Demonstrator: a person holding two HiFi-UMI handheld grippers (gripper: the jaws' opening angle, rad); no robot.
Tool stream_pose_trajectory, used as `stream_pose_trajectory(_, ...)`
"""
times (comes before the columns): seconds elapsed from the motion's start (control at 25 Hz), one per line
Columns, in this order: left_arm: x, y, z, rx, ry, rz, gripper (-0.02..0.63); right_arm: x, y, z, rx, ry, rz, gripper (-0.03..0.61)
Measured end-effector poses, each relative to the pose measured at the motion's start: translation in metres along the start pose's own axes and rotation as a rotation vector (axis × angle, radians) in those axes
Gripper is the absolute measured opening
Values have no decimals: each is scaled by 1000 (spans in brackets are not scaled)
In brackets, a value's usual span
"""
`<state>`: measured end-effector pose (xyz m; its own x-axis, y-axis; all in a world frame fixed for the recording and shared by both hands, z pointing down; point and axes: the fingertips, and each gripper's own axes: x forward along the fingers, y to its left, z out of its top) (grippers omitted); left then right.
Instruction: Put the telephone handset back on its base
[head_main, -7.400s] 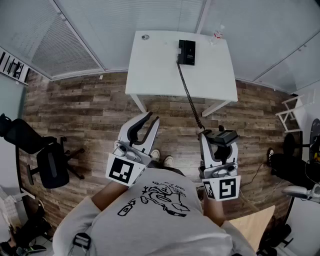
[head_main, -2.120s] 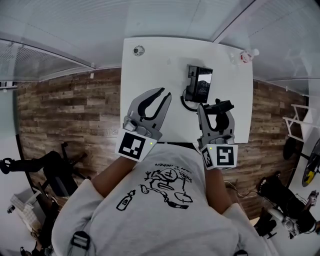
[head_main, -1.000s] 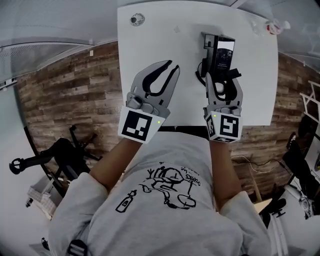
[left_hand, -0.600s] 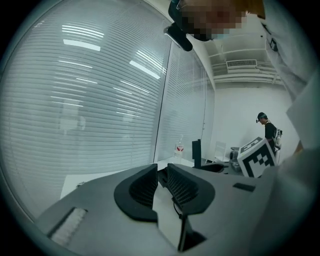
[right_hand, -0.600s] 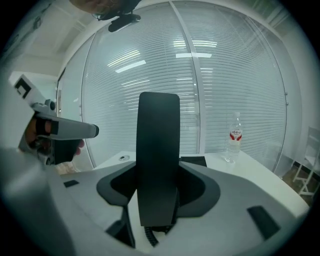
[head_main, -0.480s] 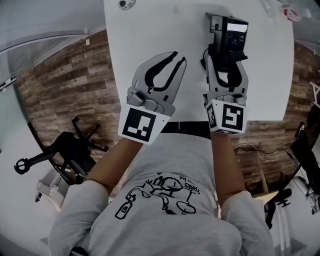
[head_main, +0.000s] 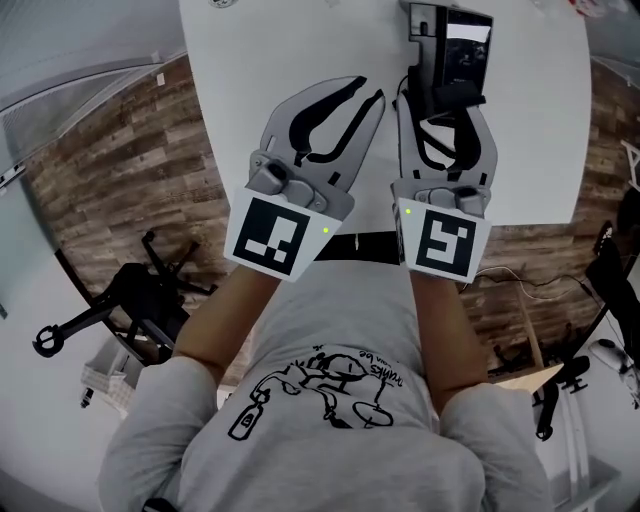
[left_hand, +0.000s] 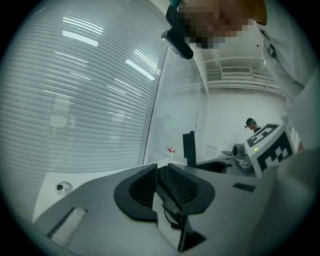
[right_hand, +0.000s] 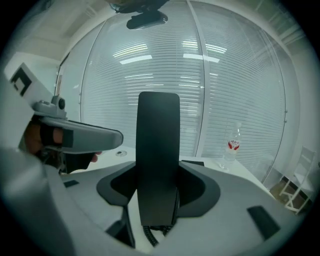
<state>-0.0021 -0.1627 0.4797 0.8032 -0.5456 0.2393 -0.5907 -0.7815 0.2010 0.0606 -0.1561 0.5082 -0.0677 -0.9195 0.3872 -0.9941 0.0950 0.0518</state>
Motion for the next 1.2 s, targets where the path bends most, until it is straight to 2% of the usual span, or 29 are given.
stream_pose_trajectory(0.2,4,-7,7,2,-20,-27,60,-29,-17,-2,-17,71,-22,209)
stream_pose_trajectory(0.44,9,-13,4,-1,-17,-52,60,-27,-27,-38,16,174,-30,209)
stream_pose_trajectory(0.72,27,-20,-2,30,14,-122,61,8,-25,-45,14,138,-35,209)
stream_pose_trajectory(0.92,53,-16,-8,42,50,-145,87,29,-24,-49,20,131,-44,209)
stream_pose_trajectory(1.2,73,-7,-9,-12,31,-173,89,43,-28,-54,41,135,-60,209)
